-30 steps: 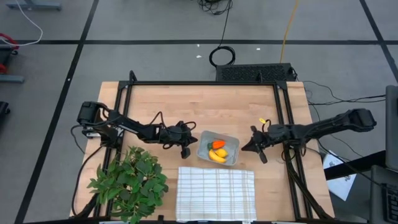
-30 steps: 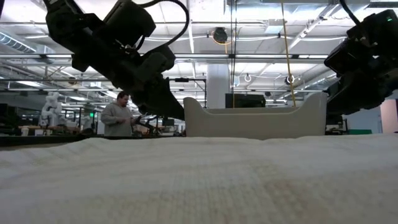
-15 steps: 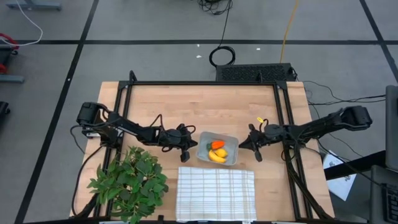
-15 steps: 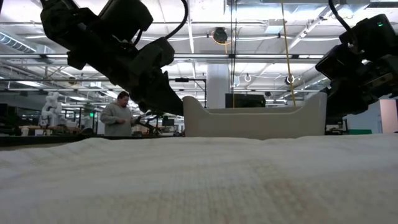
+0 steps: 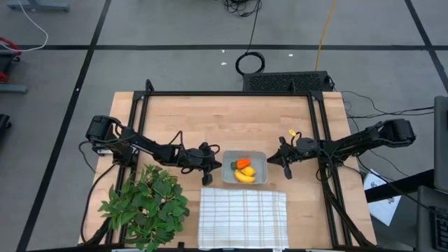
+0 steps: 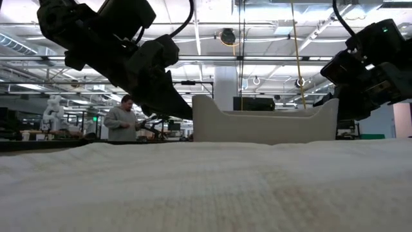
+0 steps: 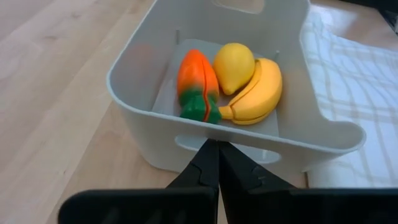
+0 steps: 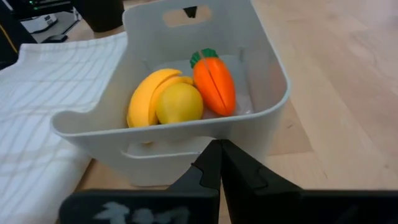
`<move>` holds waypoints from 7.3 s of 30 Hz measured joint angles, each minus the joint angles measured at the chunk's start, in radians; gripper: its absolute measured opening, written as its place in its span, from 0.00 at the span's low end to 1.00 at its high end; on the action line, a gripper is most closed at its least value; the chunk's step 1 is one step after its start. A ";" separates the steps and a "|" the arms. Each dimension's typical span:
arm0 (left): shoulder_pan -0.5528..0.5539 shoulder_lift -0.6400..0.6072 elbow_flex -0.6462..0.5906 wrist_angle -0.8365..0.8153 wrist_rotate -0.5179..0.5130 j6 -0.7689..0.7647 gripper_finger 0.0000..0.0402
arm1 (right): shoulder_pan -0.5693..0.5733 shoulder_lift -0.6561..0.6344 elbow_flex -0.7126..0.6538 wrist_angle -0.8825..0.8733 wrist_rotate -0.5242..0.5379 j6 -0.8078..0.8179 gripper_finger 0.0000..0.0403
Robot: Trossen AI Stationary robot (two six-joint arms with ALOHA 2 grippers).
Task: Pick and placing Produce into tupperware
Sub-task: Adjust the gray bin, then return to Home Position
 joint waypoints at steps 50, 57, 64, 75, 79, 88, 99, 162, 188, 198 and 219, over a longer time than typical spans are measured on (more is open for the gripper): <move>-0.017 0.000 0.000 -0.030 -0.045 -0.025 0.00 | -0.011 0.011 0.001 0.017 -0.007 0.023 0.00; -0.017 0.000 0.000 -0.060 -0.046 -0.041 0.00 | -0.011 0.011 0.001 -0.013 -0.010 0.048 0.00; -0.017 0.000 0.000 -0.121 -0.065 -0.067 0.00 | -0.011 0.011 0.001 -0.042 -0.010 0.077 0.00; -0.016 0.000 0.000 -0.209 -0.183 -0.034 0.00 | -0.017 0.011 0.001 -0.123 0.100 0.136 0.00; -0.013 -0.001 0.000 -0.216 -0.213 0.023 0.00 | -0.041 0.001 0.001 -0.120 0.116 0.129 0.00; 0.010 -0.116 -0.001 -0.302 -0.239 0.149 0.00 | -0.056 -0.127 0.001 -0.155 0.119 0.059 0.00; 0.025 -0.422 -0.052 -0.355 -0.260 0.389 0.00 | -0.066 -0.352 0.001 -0.217 0.127 -0.023 0.00; 0.015 -1.528 -0.530 -0.383 -0.104 0.657 0.00 | -0.173 -0.768 0.001 -0.262 -0.123 0.023 0.00; 0.015 -1.593 -0.530 -0.464 -0.106 0.580 0.00 | -0.173 -0.768 0.001 -0.247 -0.146 0.006 0.00; 0.015 -1.593 -0.530 -0.501 -0.106 0.566 0.00 | -0.173 -0.767 0.001 -0.255 -0.150 0.008 0.00; 0.014 -1.593 -0.529 -0.539 -0.151 0.522 0.00 | -0.173 -0.778 0.002 -0.247 -0.171 -0.003 0.00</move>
